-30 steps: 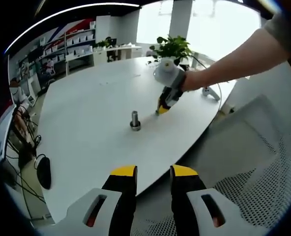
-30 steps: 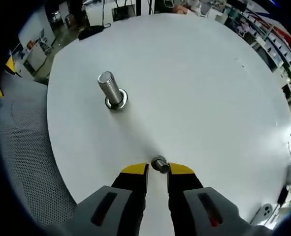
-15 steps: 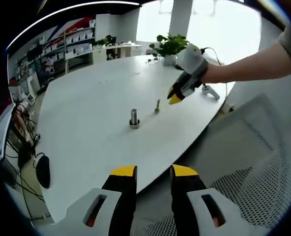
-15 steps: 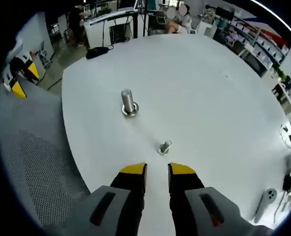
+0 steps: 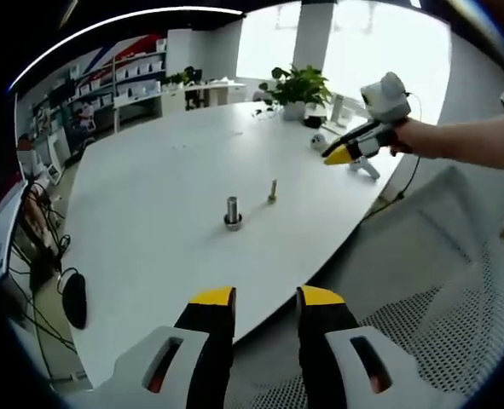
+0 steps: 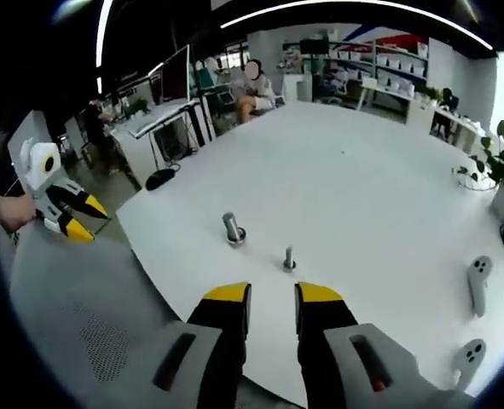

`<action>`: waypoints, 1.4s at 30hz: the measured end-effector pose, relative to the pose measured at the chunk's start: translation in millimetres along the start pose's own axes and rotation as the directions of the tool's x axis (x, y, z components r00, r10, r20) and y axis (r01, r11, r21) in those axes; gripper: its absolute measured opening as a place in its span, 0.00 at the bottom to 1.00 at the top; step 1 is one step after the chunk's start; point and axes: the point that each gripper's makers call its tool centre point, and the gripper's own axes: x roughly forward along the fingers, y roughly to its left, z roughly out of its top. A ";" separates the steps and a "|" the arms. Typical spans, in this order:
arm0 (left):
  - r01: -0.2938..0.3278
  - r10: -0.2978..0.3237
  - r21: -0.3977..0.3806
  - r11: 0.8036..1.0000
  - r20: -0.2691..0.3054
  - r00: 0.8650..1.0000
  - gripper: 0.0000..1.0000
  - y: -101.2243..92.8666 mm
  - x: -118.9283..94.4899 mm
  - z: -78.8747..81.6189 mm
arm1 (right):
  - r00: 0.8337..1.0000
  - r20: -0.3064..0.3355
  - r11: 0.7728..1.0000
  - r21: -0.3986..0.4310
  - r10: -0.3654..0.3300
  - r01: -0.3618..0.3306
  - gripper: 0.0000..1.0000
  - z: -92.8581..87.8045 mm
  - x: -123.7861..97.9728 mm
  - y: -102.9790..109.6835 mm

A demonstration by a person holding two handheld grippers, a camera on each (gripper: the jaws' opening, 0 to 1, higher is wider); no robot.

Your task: Place the washer onto the threaded stud by aligning its center hole with the stud, sliding it down to the base, and recovering from edge contact or off-axis alignment until the washer reaches the visible bottom stop.

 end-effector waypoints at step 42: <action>-0.053 0.052 0.006 0.999 0.119 0.992 0.27 6.6 -9.8 20.3 | 0.986 0.165 0.992 0.124 0.000 -0.021 0.29 -25.3 -45.1 30.3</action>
